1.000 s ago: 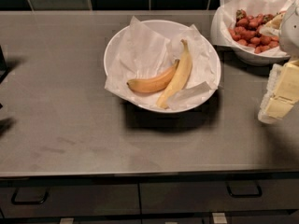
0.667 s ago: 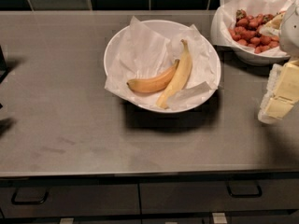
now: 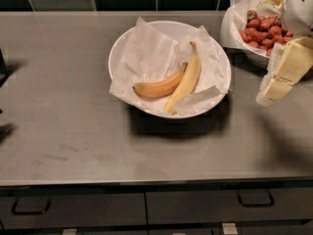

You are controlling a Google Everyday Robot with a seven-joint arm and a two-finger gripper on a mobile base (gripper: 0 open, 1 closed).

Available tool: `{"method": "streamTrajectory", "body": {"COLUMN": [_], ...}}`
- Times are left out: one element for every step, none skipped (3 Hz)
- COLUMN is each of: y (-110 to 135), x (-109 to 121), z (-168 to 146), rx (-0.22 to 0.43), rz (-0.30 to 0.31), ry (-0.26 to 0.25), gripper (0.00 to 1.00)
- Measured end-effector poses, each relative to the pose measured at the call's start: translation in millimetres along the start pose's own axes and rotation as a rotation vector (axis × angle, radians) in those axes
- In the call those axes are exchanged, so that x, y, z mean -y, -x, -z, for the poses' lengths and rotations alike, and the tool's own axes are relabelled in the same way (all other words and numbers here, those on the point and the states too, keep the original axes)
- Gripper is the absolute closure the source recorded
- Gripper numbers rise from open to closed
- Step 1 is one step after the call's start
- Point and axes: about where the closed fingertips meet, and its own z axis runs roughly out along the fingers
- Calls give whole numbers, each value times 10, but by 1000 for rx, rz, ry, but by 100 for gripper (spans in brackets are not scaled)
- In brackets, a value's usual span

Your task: Pick banana from white bowl

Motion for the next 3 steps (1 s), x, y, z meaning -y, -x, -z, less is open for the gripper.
{"method": "streamTrajectory", "body": {"y": [3,185,403], "x": [-1,-60,-51], "z": [4,-104,-318], "rx": [1,60,106], "rz": [0,21,52], "ry": [-1,14,22], "gripper": [0,0,0]}}
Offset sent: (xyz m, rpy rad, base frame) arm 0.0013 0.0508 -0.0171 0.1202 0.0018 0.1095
